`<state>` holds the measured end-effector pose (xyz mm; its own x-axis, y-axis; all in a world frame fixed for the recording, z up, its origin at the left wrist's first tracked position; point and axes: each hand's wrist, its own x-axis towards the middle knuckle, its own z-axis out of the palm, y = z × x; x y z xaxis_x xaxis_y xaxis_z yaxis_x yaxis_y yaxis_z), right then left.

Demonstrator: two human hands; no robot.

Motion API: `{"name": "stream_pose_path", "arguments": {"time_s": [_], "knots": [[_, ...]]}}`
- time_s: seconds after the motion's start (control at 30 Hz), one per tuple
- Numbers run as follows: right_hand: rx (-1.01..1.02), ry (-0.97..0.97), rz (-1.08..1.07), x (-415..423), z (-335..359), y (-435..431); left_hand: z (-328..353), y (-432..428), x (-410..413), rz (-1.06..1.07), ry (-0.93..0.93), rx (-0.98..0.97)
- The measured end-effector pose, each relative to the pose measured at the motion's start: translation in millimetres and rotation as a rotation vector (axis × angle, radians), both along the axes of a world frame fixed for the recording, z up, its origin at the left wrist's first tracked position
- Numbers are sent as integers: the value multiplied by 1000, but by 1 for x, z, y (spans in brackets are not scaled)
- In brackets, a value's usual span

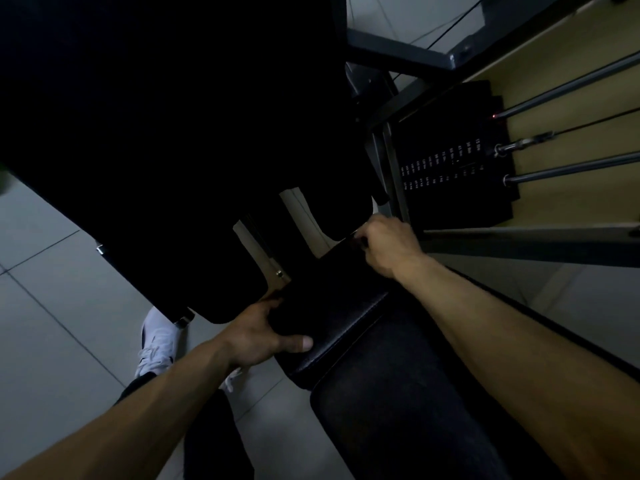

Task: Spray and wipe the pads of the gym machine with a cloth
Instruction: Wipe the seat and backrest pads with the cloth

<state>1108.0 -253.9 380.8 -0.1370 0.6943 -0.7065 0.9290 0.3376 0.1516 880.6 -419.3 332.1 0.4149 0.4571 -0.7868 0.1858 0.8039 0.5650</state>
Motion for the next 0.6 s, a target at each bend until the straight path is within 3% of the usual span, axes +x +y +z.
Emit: {"name": "stream_pose_path", "arguments": {"time_s": [0.17, 0.3, 0.37, 0.5, 0.6], "knots": [[-154, 164, 80, -58, -3, -61, 2, 1, -1, -25, 9, 36], [-349, 316, 109, -49, 19, -66, 4, 1, -2, -41, -6, 57], [-298, 263, 58, -22, 26, -42, 3, 2, -3, -35, -3, 31], [40, 12, -23, 10, 27, -14, 1, 4, -1, -44, -1, -9], [-15, 83, 37, -26, 27, -55, 0, 5, 1, -58, 4, -22]]}}
